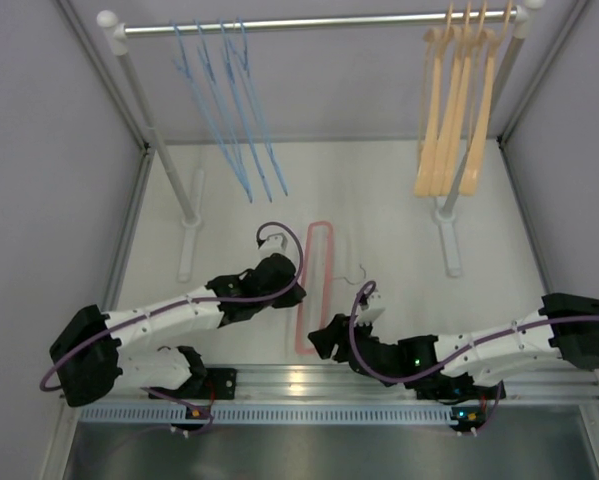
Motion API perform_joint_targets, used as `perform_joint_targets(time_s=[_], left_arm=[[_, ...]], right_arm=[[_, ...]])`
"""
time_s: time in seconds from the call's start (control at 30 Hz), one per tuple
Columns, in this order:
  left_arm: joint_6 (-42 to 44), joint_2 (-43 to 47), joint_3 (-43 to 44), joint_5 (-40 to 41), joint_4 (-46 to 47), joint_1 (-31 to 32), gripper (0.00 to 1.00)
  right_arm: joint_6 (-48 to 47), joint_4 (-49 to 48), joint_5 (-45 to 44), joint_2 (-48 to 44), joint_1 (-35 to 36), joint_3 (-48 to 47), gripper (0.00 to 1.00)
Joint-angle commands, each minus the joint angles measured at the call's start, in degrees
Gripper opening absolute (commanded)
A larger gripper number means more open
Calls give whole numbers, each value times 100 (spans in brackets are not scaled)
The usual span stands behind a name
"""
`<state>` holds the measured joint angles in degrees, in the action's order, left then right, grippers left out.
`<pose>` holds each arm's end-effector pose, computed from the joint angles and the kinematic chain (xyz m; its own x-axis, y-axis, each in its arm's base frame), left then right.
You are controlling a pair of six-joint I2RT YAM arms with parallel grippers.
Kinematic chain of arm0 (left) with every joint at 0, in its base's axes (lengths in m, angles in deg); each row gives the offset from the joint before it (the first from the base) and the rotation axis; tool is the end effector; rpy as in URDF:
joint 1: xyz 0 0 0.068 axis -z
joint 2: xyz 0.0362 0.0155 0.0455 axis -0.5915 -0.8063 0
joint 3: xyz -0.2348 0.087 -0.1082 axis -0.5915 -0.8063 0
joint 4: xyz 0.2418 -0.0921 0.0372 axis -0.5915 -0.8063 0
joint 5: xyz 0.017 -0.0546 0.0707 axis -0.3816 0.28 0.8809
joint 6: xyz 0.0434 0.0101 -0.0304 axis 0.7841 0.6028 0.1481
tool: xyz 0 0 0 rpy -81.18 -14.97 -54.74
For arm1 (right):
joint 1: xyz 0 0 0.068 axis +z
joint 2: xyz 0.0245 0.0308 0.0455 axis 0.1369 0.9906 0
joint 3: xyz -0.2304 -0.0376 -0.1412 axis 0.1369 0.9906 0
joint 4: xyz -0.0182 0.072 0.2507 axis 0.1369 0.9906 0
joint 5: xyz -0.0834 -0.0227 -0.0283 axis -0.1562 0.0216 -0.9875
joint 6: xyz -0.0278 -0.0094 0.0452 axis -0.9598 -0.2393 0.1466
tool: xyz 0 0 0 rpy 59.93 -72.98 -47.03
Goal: Organize the hangers
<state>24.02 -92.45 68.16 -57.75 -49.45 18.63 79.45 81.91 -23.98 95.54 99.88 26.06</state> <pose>0.1456 -0.1922 0.2126 -0.8043 -0.2222 -0.5511 0.0762 0.8812 -0.4665 0.0179 0.2133 0.1883 -0.6608 0.3332 -0.6726 -0.2876 0.7153 0.6369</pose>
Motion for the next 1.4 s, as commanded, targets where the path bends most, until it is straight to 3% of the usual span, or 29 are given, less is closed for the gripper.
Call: perform_joint_targets(time_s=[0.0, 0.1, 0.3, 0.47, 0.53, 0.57, 0.67, 0.77, 0.8, 0.9, 1.07, 1.37], left_arm=[[-41, 250, -62, -75, 353, -58, 0], [-50, 294, -97, -101, 362, -58, 0], [73, 523, -150, -163, 344, -75, 1], [117, 751, -229, -163, 353, -75, 7], [135, 865, -264, -137, 318, -75, 19], [144, 996, -264, -102, 274, -75, 33], [161, 1321, -255, 100, 37, -75, 59], [162, 1586, -229, 355, -208, -119, 67], [161, 1761, -229, 408, -253, -145, 68], [144, 2130, -220, 487, -446, -216, 69], [91, 2737, -203, 777, -807, -251, 70], [109, 3335, -308, 980, -1238, -260, 71]], right_arm=[[101, -797, 52, 166, -51, -148, 56], [-4, -937, -18, 263, -60, -201, 48], [-57, -116, -509, 315, 80, -779, 0], [-48, 441, -748, 421, 142, -1096, 0], [4, 922, -879, 535, 168, -1272, 0], [22, 1125, -958, 588, 247, -1534, 0], [232, 2337, -1327, 878, 387, -2306, 0], [609, 3778, -1749, 1273, 502, -3228, 0], [880, 4486, -1889, 1378, 502, -3433, 0], [1128, 5263, -2031, 1520, 502, -3926, 0], [1182, 5943, -2180, 1318, 459, -4296, 0], [-1154, 6128, -2312, 878, -24, -5682, 0]])
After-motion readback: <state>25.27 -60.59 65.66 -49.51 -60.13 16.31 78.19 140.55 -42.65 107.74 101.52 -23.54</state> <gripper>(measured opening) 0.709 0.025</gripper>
